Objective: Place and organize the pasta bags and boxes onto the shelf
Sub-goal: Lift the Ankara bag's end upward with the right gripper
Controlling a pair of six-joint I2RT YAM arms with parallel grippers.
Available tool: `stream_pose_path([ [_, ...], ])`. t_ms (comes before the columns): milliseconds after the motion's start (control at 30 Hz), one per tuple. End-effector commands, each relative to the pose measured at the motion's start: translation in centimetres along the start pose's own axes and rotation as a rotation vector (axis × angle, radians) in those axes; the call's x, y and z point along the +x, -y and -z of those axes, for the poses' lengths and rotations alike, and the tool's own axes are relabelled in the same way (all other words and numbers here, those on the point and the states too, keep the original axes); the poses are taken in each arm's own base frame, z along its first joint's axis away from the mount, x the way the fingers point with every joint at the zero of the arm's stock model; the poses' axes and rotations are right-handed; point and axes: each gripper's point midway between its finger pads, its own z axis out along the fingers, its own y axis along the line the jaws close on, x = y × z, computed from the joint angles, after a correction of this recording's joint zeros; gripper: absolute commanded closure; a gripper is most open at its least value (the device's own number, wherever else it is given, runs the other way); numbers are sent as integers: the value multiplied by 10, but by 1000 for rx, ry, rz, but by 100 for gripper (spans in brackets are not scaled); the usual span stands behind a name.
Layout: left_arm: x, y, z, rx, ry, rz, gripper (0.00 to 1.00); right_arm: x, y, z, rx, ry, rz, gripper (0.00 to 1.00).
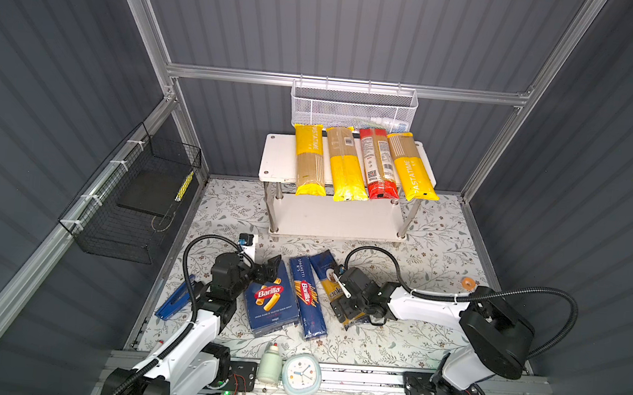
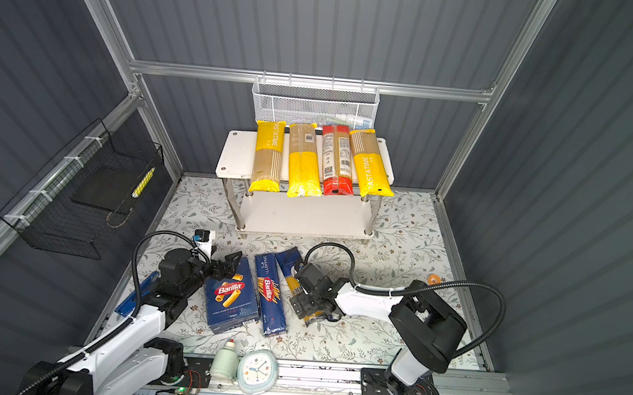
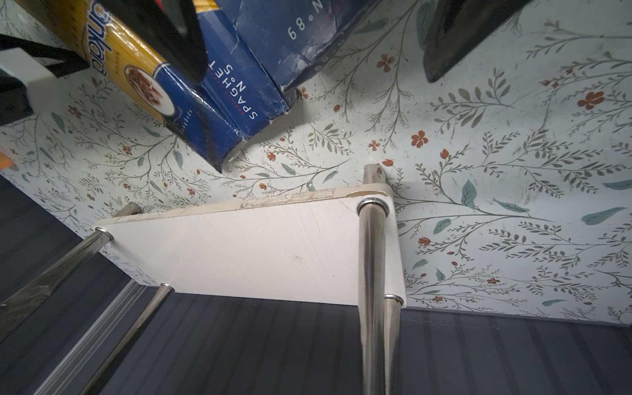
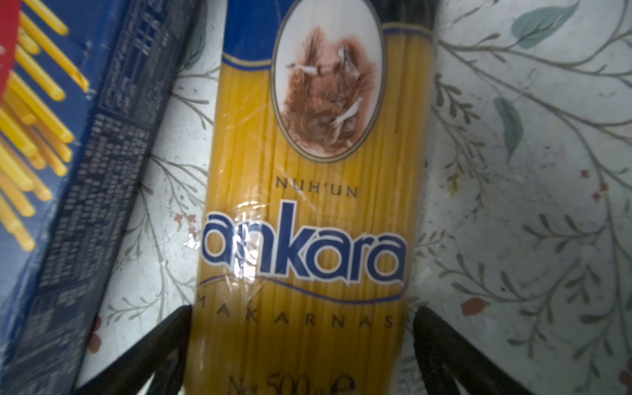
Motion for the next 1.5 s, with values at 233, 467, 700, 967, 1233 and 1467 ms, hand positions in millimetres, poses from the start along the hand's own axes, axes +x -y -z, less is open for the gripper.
stream_pose_path([
  [233,-8,2,-1,1,10,-16,1,11,0,-18,-4,-50,-36,1],
  [467,-8,2,1,2,16,-20,1,11,-6,-15,-50,-16,-70,7],
  [700,-8,1,1,-5,14,-19,1,11,-7,-18,-57,3,-103,15],
  [967,-7,0,1,-13,13,-22,1,10,0,-14,-1,18,-120,27],
  [1233,-7,-1,1,-15,8,-24,1,10,0,-6,16,77,-180,42],
  [1467,-7,-1,2,-18,12,-24,1,9,2,3,30,128,-242,55],
])
